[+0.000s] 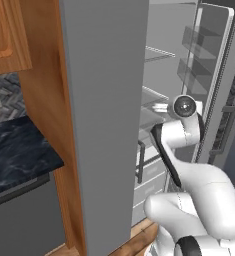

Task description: There is a bowl on the dining counter. Grab a lemon wedge from the fridge and place it in the bowl. Then get the liquor bottle and glass cup from the cabinet and place them next to the bowl.

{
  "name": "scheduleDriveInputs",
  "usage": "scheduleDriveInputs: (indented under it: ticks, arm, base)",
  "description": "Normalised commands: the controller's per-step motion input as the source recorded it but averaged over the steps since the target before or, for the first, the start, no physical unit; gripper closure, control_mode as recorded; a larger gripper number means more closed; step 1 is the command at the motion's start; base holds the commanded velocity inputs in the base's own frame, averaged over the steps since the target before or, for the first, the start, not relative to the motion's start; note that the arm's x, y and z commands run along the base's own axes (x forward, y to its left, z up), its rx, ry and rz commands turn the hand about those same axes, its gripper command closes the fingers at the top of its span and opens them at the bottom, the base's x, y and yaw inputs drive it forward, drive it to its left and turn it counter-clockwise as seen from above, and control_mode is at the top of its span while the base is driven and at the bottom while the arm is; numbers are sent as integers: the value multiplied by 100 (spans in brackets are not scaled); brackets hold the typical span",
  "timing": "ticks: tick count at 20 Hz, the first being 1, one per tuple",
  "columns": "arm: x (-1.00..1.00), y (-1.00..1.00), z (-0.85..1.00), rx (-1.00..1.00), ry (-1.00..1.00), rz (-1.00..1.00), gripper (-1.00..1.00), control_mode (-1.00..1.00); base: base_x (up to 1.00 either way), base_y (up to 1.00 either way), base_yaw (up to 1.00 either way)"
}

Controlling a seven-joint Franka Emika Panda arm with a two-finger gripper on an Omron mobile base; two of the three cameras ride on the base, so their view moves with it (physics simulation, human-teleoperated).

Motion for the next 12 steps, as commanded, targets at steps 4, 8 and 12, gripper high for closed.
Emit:
scheduleDriveInputs:
  ticks: [4,8,12]
  arm:
    - [36,-19,0,-6,0,-12,-100,-100]
    - [3,-34,0,-5,0,-7,-100,-100]
    - [0,-43,-1,-3,0,-3,-100,-100]
  base:
    - [0,0,0]
    - [0,0,0]
    - [0,0,0]
